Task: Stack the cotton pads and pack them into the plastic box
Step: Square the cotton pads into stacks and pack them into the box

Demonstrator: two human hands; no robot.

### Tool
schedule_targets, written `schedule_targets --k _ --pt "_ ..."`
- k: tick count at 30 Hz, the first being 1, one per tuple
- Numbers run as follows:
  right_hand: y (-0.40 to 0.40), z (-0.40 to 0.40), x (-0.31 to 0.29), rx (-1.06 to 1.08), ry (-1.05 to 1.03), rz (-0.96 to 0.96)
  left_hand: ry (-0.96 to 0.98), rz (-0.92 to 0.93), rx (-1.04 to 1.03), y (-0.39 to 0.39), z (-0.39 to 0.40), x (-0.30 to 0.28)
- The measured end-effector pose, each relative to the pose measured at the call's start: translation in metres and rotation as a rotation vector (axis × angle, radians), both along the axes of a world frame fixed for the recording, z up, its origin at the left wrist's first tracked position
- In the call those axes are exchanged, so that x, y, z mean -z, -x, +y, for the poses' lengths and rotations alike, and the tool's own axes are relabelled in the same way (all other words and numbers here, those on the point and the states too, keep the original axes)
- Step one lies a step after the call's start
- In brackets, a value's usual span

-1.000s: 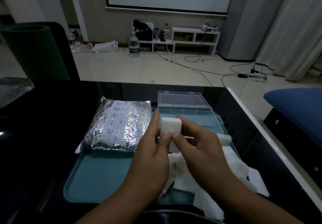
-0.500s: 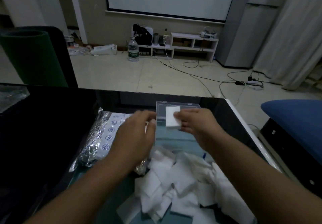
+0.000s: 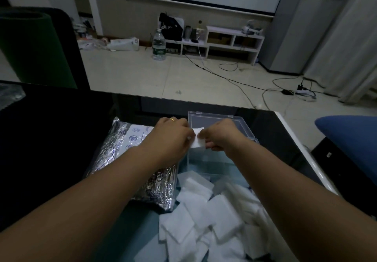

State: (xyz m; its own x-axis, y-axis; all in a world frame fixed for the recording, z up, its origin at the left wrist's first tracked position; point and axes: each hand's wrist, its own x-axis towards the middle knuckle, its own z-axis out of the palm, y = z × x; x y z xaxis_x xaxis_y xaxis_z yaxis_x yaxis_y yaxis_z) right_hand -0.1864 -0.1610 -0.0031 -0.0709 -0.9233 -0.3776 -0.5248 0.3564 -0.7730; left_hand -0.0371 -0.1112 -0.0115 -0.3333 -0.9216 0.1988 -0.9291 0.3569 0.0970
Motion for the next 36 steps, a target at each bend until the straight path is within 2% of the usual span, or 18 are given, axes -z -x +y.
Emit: schedule_targets --k 3,11,17,24,30,33,36 --pt "0.0 0.001 -0.002 0.0 -0.02 0.016 -0.001 -0.042 0.029 -0.001 0.003 0.0" --pt "-0.005 0.002 0.027 -0.027 0.14 0.334 -0.014 -0.188 0.142 -0.003 0.008 0.007" --pt "0.002 0.006 0.033 -0.004 0.238 0.282 -0.022 -0.324 0.171 0.002 0.008 0.005" --pt "0.021 0.017 0.019 0.028 0.381 0.218 -0.028 -0.251 0.122 0.01 0.006 -0.005" --pt "0.055 0.083 -0.013 -0.068 0.582 0.06 -0.156 -0.325 0.137 0.012 0.015 -0.004" --pt "0.078 0.127 -0.023 -0.177 0.589 0.134 -0.172 -0.301 0.102 0.016 0.023 -0.011" --pt "0.097 0.159 -0.02 -0.292 0.549 0.292 -0.101 -0.168 0.068 0.025 0.044 -0.024"
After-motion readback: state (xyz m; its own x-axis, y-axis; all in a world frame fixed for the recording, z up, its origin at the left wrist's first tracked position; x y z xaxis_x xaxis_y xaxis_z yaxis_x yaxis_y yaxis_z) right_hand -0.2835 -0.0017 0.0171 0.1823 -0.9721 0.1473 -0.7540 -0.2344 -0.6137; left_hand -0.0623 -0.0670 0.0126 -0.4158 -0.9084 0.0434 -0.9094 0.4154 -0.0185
